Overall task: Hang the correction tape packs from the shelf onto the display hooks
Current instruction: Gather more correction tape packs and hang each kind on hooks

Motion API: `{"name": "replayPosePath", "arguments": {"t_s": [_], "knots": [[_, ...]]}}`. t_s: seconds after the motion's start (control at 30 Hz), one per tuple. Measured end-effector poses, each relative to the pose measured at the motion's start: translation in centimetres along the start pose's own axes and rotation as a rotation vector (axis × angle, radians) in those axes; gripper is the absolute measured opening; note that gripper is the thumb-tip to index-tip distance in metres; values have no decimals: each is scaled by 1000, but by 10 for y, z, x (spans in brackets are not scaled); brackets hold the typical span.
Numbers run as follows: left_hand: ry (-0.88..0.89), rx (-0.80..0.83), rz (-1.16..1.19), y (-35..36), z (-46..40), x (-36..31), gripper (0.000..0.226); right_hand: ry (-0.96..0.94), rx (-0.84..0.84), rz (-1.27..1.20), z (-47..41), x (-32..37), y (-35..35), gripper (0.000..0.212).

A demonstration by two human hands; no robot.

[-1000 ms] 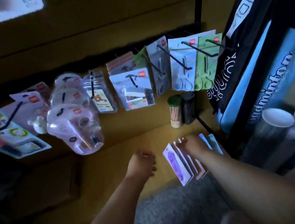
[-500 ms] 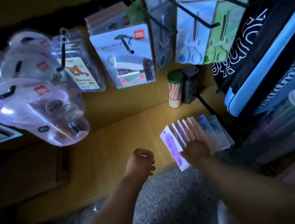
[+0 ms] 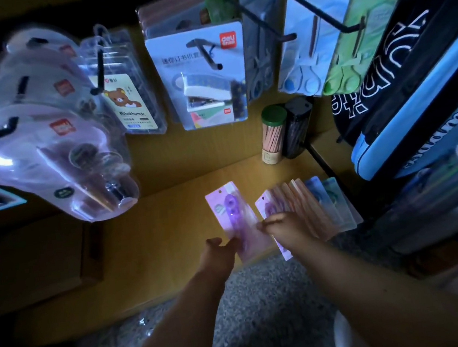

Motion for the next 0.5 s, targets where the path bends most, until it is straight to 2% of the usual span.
{"name": "replayPosePath", "arguments": {"t_s": [0.1,0.17,0.27,0.33,0.4,0.5], "knots": [[-35,104,383,13,5,1,13,-60,122,-107,12,9,10,9],[-11,134,522,15,6,-1,15,-67,138,-114,12,7,12,13],[29,113,514,10,6,-4,12,-9,-84,65,2,-9,-12,30],[18,118,531,8,7,-2,17,60,-215,235,-3,-25,-31,27],[-1,138,553,6,5,2,25,114,-269,331,-5,-39,-40,30],[-7,167,546,5,3,7,26,119,-299,436,-5,-46,-39,36]]}}
Point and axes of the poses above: each hand's wrist, its own z-axis away from the middle knuckle, its own y-axis out of the palm, x = y × z, the point moved 7 cm from there along -z, towards the middle knuckle, and after that the axes turned 6 degrees about z, right-handed, at the moved point
